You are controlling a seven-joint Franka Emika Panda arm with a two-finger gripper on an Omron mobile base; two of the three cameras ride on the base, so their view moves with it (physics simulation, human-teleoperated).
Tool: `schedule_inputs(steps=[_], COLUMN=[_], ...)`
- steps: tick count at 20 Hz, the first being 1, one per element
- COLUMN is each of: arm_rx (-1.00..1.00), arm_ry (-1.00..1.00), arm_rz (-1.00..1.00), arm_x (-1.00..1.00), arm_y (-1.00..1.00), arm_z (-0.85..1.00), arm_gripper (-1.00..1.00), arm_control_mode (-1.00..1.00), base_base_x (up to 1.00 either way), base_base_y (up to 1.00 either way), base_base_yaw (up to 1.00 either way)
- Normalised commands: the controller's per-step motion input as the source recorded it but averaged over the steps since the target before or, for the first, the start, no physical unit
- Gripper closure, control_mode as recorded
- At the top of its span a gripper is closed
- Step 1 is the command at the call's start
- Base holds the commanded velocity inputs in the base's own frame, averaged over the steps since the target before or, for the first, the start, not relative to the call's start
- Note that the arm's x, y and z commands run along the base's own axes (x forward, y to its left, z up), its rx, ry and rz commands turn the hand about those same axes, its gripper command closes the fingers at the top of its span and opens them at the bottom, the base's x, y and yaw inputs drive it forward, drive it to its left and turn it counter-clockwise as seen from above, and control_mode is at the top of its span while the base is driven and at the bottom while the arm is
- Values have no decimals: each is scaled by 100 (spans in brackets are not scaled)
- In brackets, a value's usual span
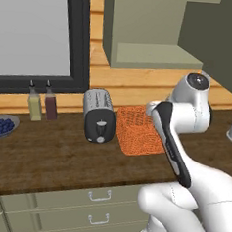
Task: Open the cabinet, pick up the bread from the cabinet and place it in the basket. Then move the basket to the dining counter.
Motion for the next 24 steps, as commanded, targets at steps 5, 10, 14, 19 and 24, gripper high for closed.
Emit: schedule_inputs(steps=[5,10,14,19,24], arm_rx=[0,0,0,0,0], arm_ry=[16,9,10,15,23], arm_rz=[0,0,-2,0,0], arm_x=[77,70,43,43,53], arm_y=[-37,-8,0,0,-2], arm_z=[-71,-20,0,-12,-42], arm_gripper=[100,100,100,100,100], arm_control_mode=[-100,-100,-100,-100,-100], base_base_x=[0,0,0,0,0], base_base_y=[0,0,0,0,0], base_base_yaw=[0,0,0,0,0])
